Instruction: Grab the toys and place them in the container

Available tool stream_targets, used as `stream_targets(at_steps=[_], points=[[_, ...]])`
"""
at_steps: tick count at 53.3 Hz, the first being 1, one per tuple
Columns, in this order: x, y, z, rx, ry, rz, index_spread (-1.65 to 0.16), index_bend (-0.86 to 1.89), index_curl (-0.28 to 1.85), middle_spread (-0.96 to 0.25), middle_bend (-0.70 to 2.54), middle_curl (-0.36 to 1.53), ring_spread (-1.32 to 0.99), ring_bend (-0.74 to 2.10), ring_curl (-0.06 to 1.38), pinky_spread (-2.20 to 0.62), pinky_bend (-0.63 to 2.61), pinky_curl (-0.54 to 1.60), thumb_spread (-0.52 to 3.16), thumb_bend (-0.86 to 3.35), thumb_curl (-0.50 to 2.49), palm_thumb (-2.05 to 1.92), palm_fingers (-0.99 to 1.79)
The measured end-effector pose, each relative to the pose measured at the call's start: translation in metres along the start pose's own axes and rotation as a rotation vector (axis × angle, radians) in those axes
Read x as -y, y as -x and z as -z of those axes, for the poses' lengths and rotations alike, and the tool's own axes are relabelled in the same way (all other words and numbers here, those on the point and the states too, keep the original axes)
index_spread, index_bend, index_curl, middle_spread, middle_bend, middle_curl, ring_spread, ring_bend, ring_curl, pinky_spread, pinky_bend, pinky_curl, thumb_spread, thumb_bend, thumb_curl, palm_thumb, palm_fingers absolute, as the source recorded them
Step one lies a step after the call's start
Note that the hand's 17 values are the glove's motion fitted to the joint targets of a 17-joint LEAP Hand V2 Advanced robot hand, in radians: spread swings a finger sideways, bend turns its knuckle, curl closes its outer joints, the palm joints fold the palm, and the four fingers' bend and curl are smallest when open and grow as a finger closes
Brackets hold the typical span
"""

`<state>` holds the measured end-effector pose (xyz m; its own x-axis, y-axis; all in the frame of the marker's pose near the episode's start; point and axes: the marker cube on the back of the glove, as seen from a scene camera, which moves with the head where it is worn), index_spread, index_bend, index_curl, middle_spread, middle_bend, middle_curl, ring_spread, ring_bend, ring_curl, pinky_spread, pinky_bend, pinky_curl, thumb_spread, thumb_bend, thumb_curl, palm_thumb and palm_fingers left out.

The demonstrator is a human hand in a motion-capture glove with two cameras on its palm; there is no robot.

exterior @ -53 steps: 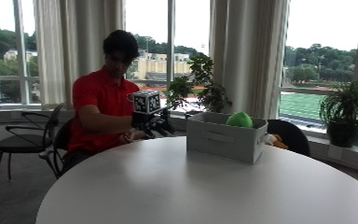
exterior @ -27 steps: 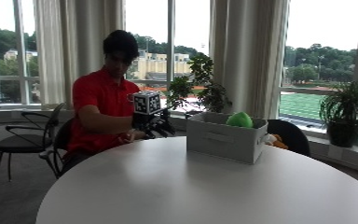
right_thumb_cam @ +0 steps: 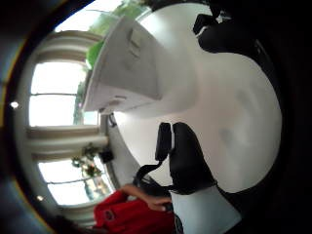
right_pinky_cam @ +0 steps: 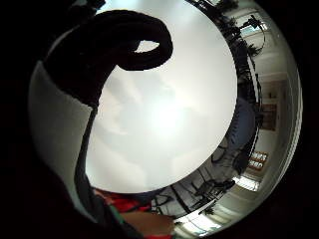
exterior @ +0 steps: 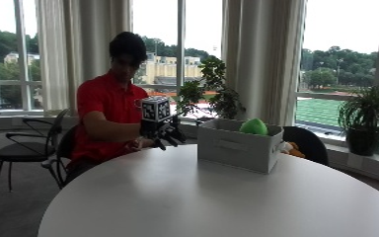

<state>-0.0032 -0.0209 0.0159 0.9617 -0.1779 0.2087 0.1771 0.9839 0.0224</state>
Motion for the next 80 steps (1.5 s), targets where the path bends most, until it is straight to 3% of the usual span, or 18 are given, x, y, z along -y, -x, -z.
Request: stream_targets(at_steps=[13, 23, 35, 47, 80], points=[[-0.001, 0.001, -0.01, -0.006, 0.028, -0.004, -0.42, 0.27, 0.45, -0.16, 0.16, 0.27, -0.17, 0.26, 0.35, 0.02, 0.85, 0.4, 1.31, -0.01, 0.35, 0.09, 0.21], [-0.009, 0.008, -0.037, -0.043, 0.061, -0.014, -0.42, 0.13, 0.4, -0.19, 0.19, 0.27, -0.3, 0.49, 0.39, -0.09, 0.87, 0.39, 1.32, -0.01, 0.36, 0.12, 0.35], [-0.002, 0.005, -0.077, -0.126, 0.131, -0.042, -0.41, 0.14, 0.36, -0.22, 0.2, 0.3, -0.39, 0.61, 0.42, -0.17, 0.92, 0.4, 1.32, -0.02, 0.35, 0.12, 0.37], [-0.005, 0.014, -0.084, -0.253, 0.173, -0.034, -0.42, 0.19, 0.37, -0.24, 0.21, 0.32, -0.42, 0.56, 0.39, -0.19, 0.92, 0.39, 1.3, -0.02, 0.34, 0.07, 0.35], [-0.006, 0.012, -0.086, -0.21, 0.182, -0.059, -0.44, 0.19, 0.4, -0.27, 0.19, 0.35, -0.44, 0.44, 0.33, -0.21, 0.89, 0.35, 1.25, -0.02, 0.3, 0.0, 0.33]])
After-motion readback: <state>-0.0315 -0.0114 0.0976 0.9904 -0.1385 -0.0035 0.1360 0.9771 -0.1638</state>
